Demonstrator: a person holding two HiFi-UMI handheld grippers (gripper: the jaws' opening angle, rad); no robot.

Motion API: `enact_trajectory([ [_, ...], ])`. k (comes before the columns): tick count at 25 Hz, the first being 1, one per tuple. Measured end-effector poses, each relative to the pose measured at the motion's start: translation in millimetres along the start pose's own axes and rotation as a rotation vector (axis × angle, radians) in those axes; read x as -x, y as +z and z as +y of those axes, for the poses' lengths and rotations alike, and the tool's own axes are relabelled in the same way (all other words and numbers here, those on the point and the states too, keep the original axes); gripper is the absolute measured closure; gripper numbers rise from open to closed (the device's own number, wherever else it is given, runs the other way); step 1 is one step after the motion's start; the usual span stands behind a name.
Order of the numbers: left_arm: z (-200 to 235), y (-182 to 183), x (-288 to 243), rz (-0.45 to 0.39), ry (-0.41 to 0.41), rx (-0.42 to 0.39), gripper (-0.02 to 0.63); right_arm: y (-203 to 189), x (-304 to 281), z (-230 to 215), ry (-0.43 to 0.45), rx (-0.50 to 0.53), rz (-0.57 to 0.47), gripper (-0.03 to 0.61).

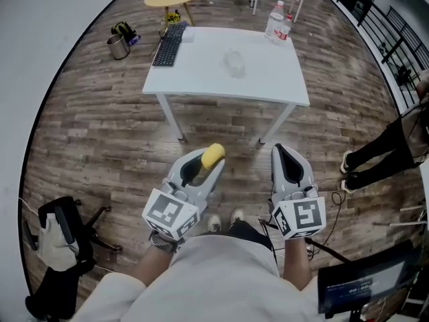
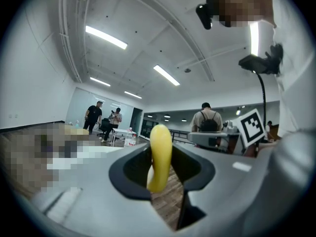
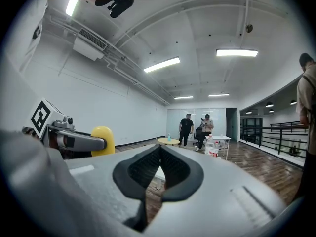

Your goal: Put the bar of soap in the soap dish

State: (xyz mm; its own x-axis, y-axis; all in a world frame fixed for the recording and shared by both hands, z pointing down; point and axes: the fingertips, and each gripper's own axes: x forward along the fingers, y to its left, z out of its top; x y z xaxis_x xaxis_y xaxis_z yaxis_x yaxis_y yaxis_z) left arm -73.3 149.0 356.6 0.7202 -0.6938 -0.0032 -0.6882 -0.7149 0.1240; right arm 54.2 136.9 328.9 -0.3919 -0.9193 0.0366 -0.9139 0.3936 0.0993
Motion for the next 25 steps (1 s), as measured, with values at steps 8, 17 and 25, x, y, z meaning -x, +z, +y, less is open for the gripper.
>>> enact_trajectory([
  [8, 4, -5, -4, 0.017, 0.002, 0.016, 0.482, -9, -8, -3, -0.015, 0.024, 0.039, 0.577],
  [17, 12, -10, -15, 0.040, 0.018, 0.022, 0.482, -17, -22, -12, -0.002, 0.002, 0.046, 0.577],
  [25, 17, -10, -39, 0.050, 0.028, 0.038, 0.482, -21, -36, -35, -0.009, -0.013, 0.049, 0.577],
])
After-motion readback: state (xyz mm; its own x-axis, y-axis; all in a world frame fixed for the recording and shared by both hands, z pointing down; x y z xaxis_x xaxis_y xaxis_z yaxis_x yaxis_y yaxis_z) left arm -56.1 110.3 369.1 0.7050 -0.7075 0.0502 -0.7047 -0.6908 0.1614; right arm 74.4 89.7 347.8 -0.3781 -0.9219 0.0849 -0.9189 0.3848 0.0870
